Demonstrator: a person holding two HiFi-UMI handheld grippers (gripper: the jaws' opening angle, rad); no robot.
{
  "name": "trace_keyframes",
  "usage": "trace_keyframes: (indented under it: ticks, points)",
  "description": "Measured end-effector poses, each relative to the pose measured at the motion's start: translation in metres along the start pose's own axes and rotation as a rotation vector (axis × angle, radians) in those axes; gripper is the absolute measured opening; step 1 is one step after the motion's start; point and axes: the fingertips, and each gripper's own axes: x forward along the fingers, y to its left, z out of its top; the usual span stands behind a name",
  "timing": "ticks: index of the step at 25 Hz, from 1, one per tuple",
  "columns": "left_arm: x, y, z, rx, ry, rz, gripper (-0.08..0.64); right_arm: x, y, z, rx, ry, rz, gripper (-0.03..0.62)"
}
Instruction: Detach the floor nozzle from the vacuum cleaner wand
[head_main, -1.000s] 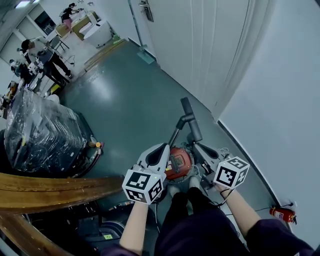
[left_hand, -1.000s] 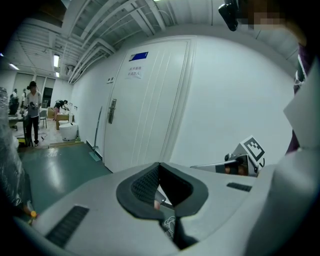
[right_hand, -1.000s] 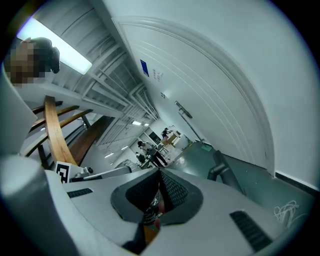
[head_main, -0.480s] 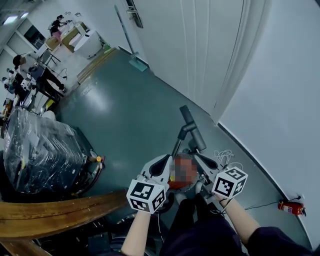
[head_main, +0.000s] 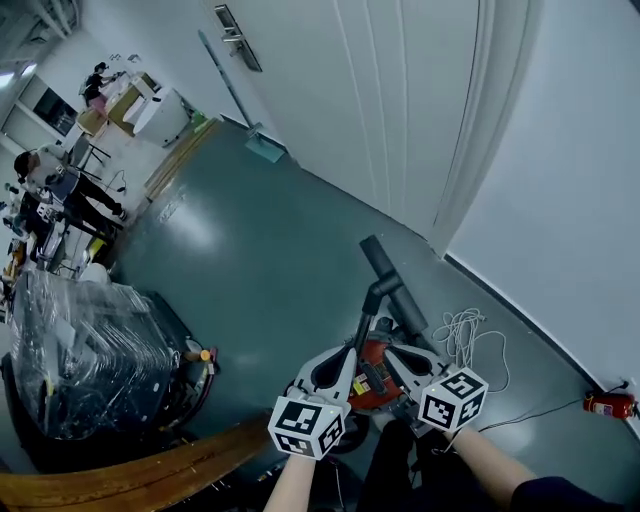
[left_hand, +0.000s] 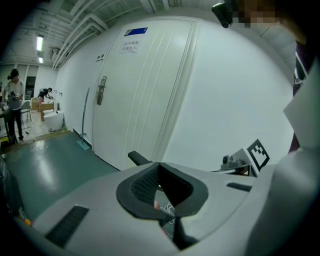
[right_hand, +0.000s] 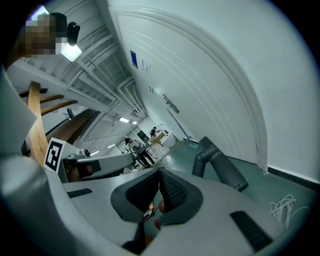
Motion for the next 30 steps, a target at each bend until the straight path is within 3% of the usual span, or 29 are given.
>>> trace_keyframes:
  ticks: [12, 19, 24, 30]
  points:
    - [0.067, 0.025, -0.04, 0.066, 0.103, -0.078, 0.005, 0.045, -0.057, -0.045, 0.073, -0.001, -0.057, 0.018]
    - [0.09, 0.041, -0.056, 0.069, 0.14, -0.098, 0.005, 0.057, -0.068, -0.061, 0.083, 0.006, -0.065, 0.018]
    - [0.115, 0.055, -0.067, 0.052, 0.176, -0.153, 0.012, 0.066, -0.082, -0.074, 0.089, 0.002, -0.097, 0.018]
    - [0.144, 0.065, -0.074, 0.053, 0.205, -0.195, 0.063, 0.08, -0.098, -0.092, 0.074, -0.01, -0.137, 0.021]
